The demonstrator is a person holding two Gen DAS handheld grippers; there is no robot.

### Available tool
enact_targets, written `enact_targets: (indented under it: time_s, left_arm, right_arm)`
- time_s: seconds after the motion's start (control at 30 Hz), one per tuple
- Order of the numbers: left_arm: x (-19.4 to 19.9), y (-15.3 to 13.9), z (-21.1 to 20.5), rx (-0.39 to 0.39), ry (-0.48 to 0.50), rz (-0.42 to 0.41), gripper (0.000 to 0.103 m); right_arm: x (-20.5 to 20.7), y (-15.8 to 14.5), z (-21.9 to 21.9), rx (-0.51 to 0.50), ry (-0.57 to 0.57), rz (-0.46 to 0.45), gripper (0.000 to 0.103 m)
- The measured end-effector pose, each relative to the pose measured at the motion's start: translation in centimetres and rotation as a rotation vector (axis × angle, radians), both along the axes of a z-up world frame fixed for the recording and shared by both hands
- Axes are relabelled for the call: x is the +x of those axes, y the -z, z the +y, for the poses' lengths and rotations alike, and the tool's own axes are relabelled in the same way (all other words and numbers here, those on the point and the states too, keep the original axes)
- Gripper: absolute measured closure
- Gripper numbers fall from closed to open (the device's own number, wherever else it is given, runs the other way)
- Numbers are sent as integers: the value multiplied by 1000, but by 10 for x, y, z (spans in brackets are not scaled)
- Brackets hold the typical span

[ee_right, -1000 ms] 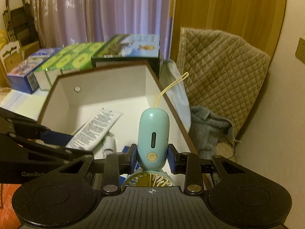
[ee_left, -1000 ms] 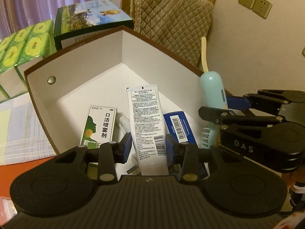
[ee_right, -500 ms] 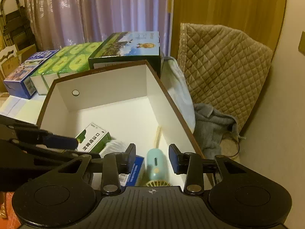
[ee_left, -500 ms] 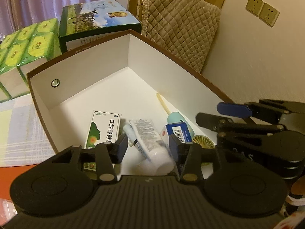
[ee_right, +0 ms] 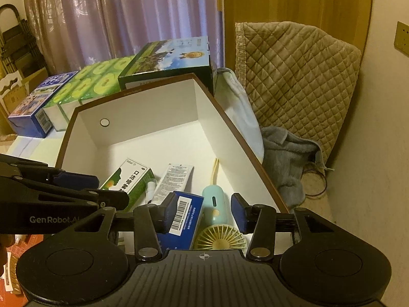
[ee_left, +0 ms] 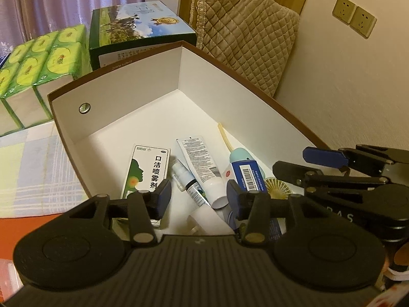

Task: Organize rigid objects
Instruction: 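Open both tools to drop the tube and fan into the box, then withdraw both tools from the box back over the mat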

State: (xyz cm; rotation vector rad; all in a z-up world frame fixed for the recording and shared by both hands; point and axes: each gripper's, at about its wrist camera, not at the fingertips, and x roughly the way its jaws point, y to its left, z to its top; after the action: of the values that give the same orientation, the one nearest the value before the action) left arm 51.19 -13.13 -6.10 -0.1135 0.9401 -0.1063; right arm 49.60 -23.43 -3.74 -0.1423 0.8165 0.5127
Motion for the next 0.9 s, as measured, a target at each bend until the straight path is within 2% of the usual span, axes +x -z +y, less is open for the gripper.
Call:
enact_targets:
  time_s: [0.47,0.9]
  left_arm:
    - [-24,-15,3,7,-7,-49,61]
    - [-63,-34,19,-6,-4,-100,60]
  right_arm:
    - [-23,-11,-4,23,6,-27,58]
    - [-56,-21,-3,59,32,-30,57]
